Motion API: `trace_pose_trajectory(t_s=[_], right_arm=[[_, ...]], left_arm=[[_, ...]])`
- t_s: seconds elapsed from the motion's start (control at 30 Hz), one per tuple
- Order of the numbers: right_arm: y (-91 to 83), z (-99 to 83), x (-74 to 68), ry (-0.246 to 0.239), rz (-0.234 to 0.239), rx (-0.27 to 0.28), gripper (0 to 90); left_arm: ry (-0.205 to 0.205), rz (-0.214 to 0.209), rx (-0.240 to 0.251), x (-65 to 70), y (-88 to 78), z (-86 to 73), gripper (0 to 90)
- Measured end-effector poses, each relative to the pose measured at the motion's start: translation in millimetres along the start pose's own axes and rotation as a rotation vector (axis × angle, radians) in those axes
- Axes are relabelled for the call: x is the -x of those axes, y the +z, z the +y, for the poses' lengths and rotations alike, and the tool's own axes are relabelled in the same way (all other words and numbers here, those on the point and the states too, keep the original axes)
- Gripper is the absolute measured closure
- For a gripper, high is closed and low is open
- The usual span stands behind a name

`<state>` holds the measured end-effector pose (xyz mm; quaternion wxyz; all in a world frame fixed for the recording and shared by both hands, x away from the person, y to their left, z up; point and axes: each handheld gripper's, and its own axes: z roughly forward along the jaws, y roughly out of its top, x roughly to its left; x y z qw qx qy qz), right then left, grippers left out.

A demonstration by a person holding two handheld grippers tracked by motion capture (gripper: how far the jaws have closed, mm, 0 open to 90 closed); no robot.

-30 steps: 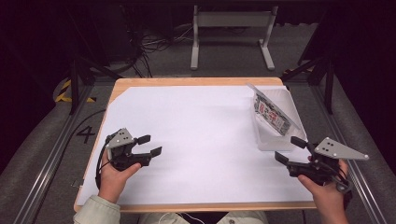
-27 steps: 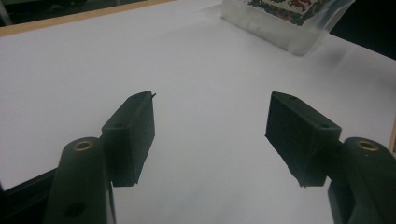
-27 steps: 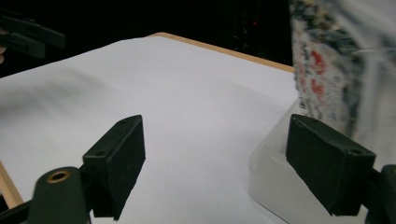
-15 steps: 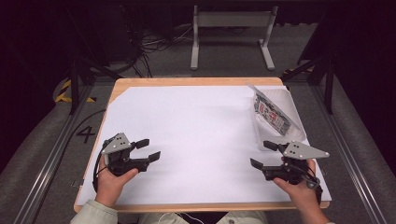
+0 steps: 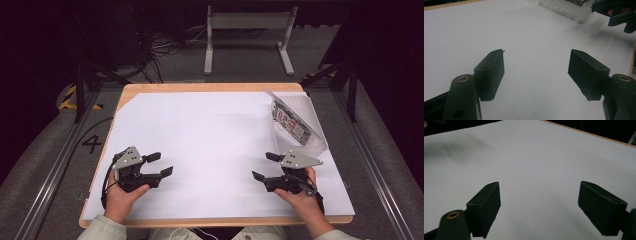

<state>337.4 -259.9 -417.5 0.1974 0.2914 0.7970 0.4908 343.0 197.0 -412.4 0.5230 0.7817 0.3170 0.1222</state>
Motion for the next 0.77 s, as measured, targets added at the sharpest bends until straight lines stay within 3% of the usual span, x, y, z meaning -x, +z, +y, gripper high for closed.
trace_pose_trajectory(t_s=[0.13, 0.23, 0.53, 0.77], right_arm=[[8.6, -3.5, 2.6, -0.004, -0.011, -0.022, 18.4], [14.2, -6.3, 3.4, -0.008, -0.017, -0.049, 18.5], [30.7, -14.5, 5.4, 0.001, 0.003, -0.126, 17.9], [31.1, -15.0, 5.7, 0.001, 0.005, -0.123, 17.9]], left_arm=[[-0.006, 0.007, 0.008, -1.0, 3.8, -5.7, 30.2], [0.01, 0.018, -0.01, -1.6, 7.8, -9.7, 30.1], [0.004, 0.031, -0.063, 0.6, 16.7, -16.4, 31.3], [-0.003, 0.036, -0.074, -1.4, 18.7, -18.4, 31.4]])
